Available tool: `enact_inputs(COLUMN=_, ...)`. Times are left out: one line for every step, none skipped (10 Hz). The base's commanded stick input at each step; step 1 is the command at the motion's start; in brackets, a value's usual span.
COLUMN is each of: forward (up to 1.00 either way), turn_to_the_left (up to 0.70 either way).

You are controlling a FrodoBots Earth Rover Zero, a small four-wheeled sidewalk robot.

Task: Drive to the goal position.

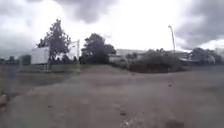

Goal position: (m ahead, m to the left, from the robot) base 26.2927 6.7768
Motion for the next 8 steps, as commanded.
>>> enact_inputs(forward=1.0, turn_to_the_left=0.0)
enact_inputs(forward=1.0, turn_to_the_left=0.0)
enact_inputs(forward=1.0, turn_to_the_left=0.0)
enact_inputs(forward=1.0, turn_to_the_left=0.0)
enact_inputs(forward=1.0, turn_to_the_left=0.0)
enact_inputs(forward=1.0, turn_to_the_left=0.0)
enact_inputs(forward=1.0, turn_to_the_left=0.0)
enact_inputs(forward=1.0, turn_to_the_left=0.0)
